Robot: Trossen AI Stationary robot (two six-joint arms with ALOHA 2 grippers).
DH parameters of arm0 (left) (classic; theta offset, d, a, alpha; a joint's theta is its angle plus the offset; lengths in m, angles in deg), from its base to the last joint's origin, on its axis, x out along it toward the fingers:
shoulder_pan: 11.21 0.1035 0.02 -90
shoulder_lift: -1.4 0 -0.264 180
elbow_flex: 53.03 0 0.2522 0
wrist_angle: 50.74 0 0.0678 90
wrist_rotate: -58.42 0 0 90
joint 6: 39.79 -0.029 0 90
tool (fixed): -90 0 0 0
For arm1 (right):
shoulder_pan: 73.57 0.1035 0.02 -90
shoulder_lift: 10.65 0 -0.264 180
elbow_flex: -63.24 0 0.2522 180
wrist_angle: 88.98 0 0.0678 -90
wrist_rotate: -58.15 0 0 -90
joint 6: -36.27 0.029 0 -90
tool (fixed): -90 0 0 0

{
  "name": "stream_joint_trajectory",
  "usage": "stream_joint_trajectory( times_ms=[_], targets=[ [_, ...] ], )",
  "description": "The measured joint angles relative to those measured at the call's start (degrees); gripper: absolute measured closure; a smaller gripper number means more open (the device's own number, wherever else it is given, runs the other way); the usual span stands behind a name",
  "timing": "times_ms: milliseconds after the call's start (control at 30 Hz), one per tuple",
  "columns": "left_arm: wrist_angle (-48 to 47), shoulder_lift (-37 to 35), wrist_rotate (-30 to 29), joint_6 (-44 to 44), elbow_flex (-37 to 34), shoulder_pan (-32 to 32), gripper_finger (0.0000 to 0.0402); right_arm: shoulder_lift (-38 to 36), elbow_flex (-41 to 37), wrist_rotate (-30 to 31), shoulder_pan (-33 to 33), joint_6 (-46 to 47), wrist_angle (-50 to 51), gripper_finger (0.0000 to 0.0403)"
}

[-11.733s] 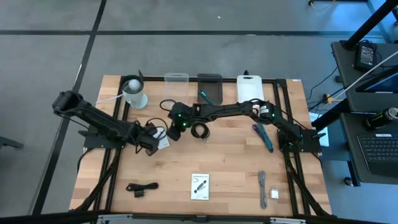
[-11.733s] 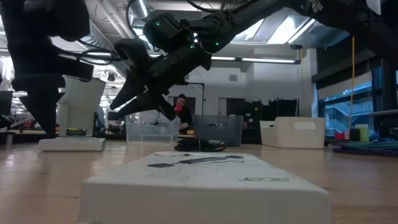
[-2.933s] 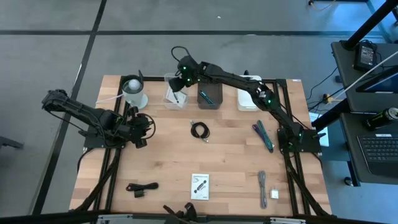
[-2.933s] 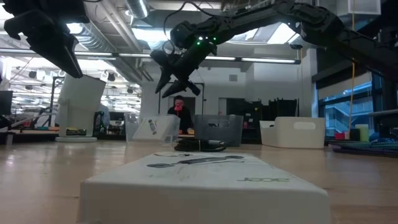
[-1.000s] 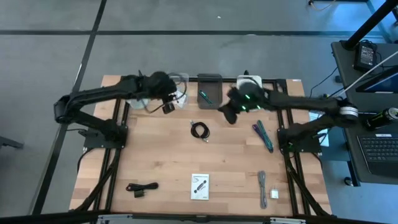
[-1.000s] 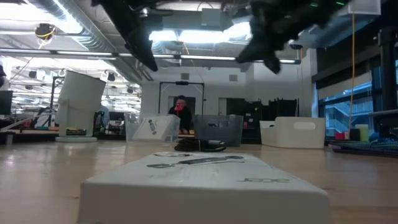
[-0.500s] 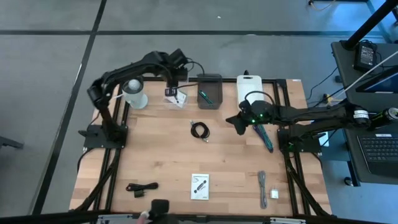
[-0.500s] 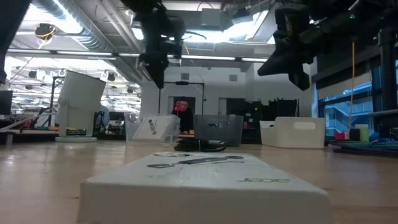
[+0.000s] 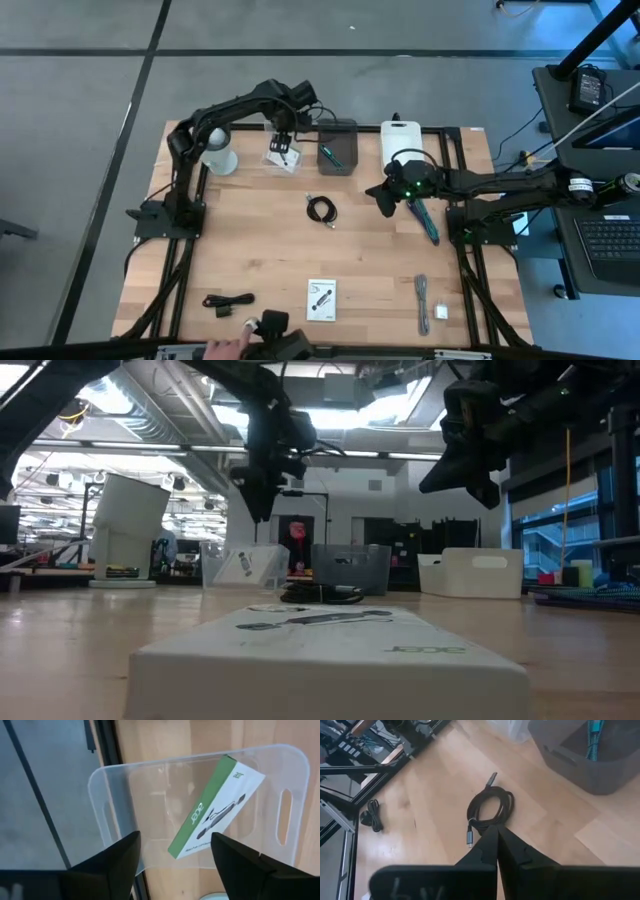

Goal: Pick and place items into bin
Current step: Put the top card reader box into the transparent bin

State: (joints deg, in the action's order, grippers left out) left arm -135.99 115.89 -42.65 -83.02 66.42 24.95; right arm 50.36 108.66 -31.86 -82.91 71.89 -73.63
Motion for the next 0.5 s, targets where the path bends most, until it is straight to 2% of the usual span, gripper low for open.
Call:
stream_joint_trajectory(
  times_ms=[133, 333, 500],
  targets=[
    [0.04, 1.15, 0.06, -3.55, -0.02, 0.00, 0.0162, 0.00, 0.00, 0.66, -0.25, 1.37, -0.14, 0.0399],
    [0.10, 1.91, 1.97, -15.95, -0.13, -0.07, 0.0177, 0.02, 0.00, 1.64, -0.24, 1.68, -0.38, 0.0399],
    [0.39, 1.82, 6.16, -17.44, -1.53, -0.07, 0.0182, 0.02, 0.00, 1.93, -0.24, 1.70, -0.51, 0.0399]
  ],
)
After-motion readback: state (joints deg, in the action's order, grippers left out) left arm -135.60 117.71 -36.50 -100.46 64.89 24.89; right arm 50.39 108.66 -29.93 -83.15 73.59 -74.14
